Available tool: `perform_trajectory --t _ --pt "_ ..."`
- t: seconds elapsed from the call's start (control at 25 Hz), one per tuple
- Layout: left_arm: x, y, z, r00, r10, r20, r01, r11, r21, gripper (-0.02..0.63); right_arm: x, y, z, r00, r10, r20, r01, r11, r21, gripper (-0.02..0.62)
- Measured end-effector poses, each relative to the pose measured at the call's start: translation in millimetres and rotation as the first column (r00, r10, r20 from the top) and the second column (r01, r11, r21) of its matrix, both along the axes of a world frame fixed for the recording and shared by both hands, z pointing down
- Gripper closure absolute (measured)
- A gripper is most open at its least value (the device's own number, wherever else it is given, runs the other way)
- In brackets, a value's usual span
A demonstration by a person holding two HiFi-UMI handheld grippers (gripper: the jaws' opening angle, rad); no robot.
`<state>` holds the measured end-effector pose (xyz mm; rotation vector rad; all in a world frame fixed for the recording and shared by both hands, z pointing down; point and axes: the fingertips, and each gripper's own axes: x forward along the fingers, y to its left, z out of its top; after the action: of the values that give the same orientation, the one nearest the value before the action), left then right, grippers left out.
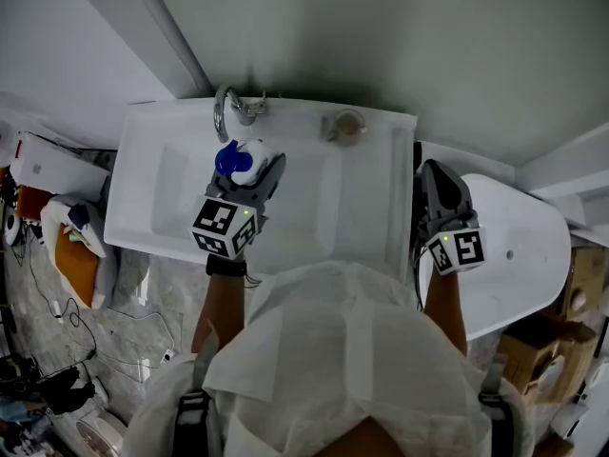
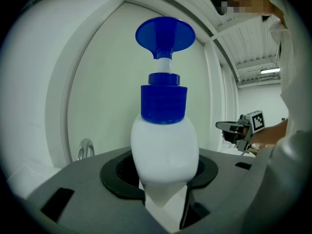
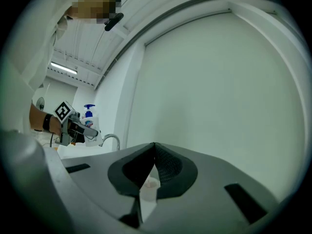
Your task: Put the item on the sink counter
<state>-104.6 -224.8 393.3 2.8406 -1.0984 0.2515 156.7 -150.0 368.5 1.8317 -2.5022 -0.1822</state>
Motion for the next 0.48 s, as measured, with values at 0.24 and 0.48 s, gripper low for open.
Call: perform_trajectory --t 0.24,0.48 --pt "6 -8 4 1.000 0.019 0.021 -0.019 1.000 0.002 0.402 6 -1 -5 1.000 0.019 0.011 -0.019 1.000 0.003 0.586" --pt "18 -22 13 0.998 0.042 0.047 -0.042 0.999 0.006 0.402 10 1 -6 0.999 0.034 0.010 -0.034 0.999 0.004 0.586"
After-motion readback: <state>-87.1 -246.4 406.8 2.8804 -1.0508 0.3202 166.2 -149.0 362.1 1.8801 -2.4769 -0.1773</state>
